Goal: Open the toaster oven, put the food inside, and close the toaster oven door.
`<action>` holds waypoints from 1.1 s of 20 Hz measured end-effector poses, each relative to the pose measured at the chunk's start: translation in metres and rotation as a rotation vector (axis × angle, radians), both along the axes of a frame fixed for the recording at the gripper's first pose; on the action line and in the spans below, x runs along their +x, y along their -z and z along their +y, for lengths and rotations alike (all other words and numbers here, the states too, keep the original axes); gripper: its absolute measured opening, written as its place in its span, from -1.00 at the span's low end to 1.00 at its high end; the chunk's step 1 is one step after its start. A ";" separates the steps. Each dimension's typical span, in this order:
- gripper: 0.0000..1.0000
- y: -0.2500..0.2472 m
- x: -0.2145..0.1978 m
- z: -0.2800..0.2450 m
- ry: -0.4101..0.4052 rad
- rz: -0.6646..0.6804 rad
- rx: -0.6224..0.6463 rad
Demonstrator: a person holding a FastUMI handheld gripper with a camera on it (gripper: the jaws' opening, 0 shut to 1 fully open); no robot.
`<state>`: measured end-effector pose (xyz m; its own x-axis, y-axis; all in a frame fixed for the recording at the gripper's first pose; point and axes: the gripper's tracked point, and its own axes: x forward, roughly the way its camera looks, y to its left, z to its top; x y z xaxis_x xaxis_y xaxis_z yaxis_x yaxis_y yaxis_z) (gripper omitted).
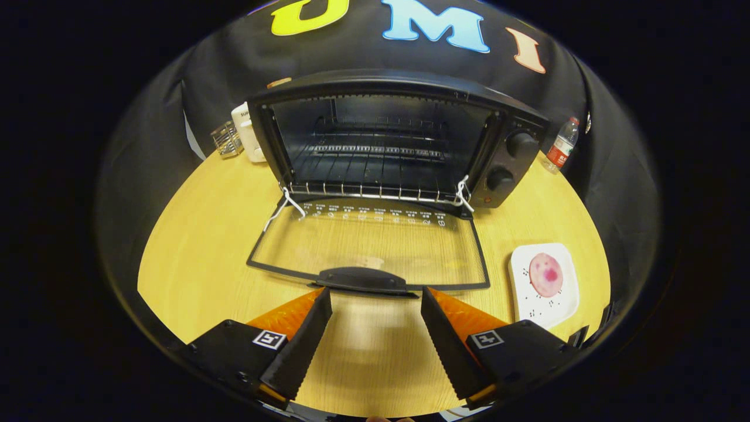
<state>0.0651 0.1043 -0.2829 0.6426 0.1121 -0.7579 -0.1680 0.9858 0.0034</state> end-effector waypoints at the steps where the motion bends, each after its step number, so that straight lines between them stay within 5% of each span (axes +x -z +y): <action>1: 0.97 -0.001 -0.005 -0.001 -0.005 0.004 -0.003; 8: 0.96 -0.011 -0.027 -0.029 -0.039 0.004 -0.017; 22: 0.95 -0.064 -0.063 -0.181 0.130 -0.022 -0.060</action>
<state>0.0023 -0.0767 -0.2184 0.6655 -0.0180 -0.7462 -0.0381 0.9976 -0.0580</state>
